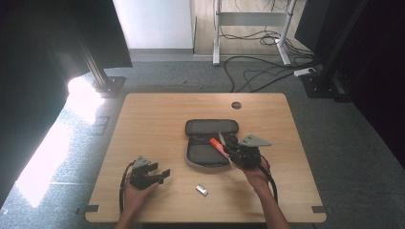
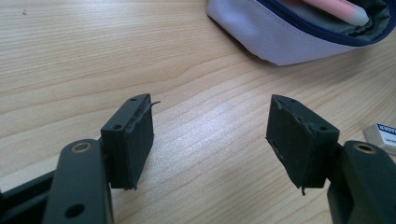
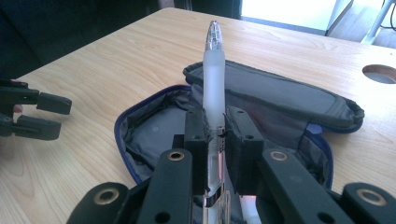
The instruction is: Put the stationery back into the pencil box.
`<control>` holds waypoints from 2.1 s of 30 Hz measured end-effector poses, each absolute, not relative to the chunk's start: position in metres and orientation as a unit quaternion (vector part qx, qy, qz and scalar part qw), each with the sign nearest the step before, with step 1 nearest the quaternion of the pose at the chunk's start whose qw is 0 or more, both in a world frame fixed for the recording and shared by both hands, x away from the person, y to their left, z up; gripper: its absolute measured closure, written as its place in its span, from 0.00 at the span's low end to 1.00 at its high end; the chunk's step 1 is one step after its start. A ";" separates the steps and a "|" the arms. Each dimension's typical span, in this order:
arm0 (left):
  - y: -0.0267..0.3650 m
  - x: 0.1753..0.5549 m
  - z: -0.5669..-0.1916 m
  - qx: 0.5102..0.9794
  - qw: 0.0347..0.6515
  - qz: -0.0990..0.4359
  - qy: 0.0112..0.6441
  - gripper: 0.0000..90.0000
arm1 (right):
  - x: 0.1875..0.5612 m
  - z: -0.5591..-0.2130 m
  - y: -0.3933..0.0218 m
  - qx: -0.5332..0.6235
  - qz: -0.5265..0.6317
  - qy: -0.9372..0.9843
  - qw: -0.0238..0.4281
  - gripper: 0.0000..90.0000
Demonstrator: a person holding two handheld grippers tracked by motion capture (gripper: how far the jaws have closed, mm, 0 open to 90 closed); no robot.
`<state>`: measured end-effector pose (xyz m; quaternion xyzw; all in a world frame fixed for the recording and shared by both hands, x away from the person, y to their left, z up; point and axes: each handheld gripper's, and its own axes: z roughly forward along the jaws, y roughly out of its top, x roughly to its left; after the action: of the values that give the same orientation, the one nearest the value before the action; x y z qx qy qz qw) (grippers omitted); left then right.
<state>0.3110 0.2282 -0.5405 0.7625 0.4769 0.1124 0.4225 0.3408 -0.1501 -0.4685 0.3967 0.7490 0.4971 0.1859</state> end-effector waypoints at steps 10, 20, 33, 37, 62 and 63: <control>0.229 0.311 -0.541 0.763 0.422 0.112 0.477 0.36 | 0.350 -0.469 -0.143 0.397 0.497 0.751 0.180 0.87; 0.231 0.311 -0.540 0.762 0.423 0.113 0.478 0.36 | 0.359 -0.469 -0.131 0.390 0.497 0.755 0.177 0.87; 0.232 0.311 -0.539 0.759 0.424 0.113 0.480 0.36 | 0.370 -0.473 -0.127 0.395 0.489 0.758 0.174 0.87; 0.233 0.311 -0.539 0.759 0.425 0.113 0.480 0.36 | 0.373 -0.472 -0.123 0.395 0.488 0.758 0.177 0.87; 0.234 0.312 -0.540 0.759 0.425 0.112 0.481 0.36 | 0.398 -0.495 -0.101 0.397 0.454 0.779 0.170 0.87; 0.234 0.312 -0.540 0.759 0.424 0.112 0.481 0.36 | 0.398 -0.496 -0.100 0.397 0.451 0.781 0.171 0.87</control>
<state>0.3116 0.2337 -0.5400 0.7593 0.4806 0.1119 0.4243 0.3985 -0.0999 -0.4961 0.3968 0.7812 0.4506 0.1712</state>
